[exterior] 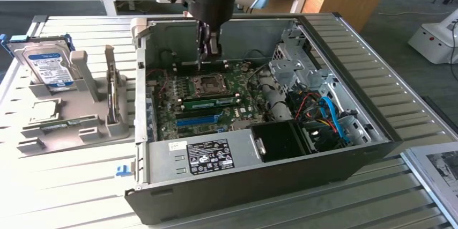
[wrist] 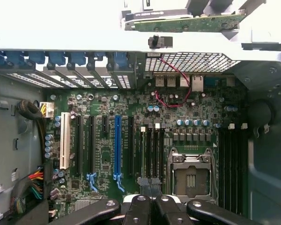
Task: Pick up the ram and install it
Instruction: 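Press down the ram until it locks into place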
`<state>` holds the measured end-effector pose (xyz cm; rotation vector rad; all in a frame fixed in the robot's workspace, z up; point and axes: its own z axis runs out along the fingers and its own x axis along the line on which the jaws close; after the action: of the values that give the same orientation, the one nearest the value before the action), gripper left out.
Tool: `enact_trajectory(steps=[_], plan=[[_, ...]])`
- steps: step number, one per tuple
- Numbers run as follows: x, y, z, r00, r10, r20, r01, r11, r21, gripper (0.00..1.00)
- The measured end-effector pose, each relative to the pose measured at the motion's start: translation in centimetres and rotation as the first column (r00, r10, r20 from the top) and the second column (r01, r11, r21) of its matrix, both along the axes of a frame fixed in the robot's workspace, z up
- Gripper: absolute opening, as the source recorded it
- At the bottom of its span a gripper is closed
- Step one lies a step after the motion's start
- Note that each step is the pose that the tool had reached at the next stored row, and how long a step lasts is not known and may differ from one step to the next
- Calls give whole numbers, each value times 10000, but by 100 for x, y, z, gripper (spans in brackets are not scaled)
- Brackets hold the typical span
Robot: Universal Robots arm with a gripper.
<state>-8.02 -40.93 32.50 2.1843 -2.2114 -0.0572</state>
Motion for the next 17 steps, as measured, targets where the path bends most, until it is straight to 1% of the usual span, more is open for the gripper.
enact_trajectory(steps=[4,17], plan=[[50,0,0,10000,-4,0,4,10000,1,11],[277,0,0,10000,-4,-13,4,10000,1,11]])
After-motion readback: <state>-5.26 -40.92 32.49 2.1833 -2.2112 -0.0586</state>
